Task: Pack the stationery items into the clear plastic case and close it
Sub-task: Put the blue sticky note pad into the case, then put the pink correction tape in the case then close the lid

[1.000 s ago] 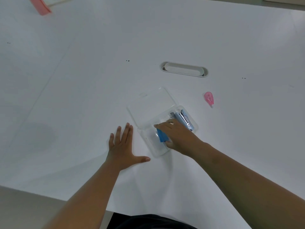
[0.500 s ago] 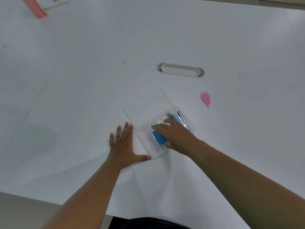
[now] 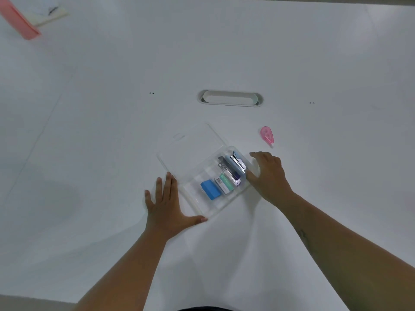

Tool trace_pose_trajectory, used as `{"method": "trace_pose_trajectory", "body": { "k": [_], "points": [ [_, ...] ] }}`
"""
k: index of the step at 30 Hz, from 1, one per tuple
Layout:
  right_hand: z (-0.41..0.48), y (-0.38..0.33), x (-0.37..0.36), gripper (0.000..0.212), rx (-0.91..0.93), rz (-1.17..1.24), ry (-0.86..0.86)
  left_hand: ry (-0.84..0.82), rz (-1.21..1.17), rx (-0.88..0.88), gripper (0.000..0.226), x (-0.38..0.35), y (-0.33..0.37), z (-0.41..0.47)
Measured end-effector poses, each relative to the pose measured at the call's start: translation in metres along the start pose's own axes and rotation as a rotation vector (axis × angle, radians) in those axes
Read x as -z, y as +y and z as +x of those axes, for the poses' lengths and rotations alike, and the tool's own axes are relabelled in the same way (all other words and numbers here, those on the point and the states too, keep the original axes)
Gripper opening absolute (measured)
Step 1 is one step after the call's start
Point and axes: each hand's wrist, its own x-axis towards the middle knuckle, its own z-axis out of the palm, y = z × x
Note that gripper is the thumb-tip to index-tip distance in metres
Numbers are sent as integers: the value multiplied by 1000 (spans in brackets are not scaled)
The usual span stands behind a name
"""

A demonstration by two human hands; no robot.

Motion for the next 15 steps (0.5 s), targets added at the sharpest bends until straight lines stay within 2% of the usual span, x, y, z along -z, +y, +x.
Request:
{"method": "trace_pose_trajectory", "body": {
  "k": [4, 10, 15],
  "points": [
    [13, 16, 4, 47, -111, -10, 51, 6, 16, -1, 147, 0, 9, 8],
    [42, 20, 10, 53, -123, 14, 56, 49, 34, -5, 142, -1, 16, 15],
    [68, 23, 15, 37, -131, 6, 183, 96, 37, -20, 137, -5, 15, 15]
  ]
}}
